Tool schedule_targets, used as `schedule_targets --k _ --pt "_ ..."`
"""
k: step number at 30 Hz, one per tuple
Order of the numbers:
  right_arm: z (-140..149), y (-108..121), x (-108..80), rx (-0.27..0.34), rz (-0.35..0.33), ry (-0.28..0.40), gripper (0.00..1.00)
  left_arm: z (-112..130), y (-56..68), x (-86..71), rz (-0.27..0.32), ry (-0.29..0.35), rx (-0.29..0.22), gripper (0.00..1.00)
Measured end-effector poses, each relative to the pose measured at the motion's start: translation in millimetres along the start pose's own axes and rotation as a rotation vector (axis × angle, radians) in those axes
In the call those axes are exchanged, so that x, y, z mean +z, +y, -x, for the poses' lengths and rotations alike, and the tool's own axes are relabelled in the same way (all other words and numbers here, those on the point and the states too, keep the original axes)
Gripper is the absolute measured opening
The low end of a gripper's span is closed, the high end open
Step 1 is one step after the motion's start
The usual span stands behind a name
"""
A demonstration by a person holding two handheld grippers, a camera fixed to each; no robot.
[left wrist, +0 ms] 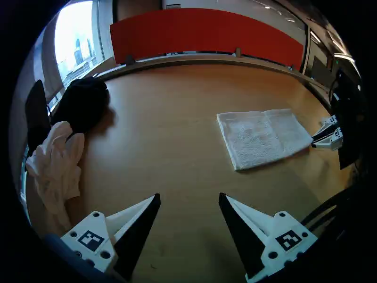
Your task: Fold towel
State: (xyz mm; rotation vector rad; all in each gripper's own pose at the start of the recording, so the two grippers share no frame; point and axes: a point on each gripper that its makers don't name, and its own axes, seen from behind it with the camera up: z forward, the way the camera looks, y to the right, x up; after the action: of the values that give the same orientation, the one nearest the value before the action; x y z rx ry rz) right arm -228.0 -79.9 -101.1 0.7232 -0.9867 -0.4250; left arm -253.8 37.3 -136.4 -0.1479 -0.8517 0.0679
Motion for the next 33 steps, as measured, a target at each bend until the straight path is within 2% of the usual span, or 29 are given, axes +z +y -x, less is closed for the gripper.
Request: schedule_targets --k 5,8,18,33 --pt "-0.6 0.7 0.8 -0.004 -0.001 0.002 0.09 0.9 -1.1 0.0 -0.002 -0.002 0.004 0.92" --pt "-4.0 0.7 0.2 -0.007 0.0 0.012 0.04 0.3 -1.1 0.5 -0.002 -0.001 0.006 0.92" --pt "-17.8 2.6 -8.1 -0.007 0.012 0.046 0.03 -4.9 -0.8 3.3 -0.001 0.004 0.007 0.92" --pt "-62.6 8.9 -37.6 -0.026 0.041 0.142 0.03 -10.4 -0.3 3.3 -0.002 0.01 0.015 0.92"
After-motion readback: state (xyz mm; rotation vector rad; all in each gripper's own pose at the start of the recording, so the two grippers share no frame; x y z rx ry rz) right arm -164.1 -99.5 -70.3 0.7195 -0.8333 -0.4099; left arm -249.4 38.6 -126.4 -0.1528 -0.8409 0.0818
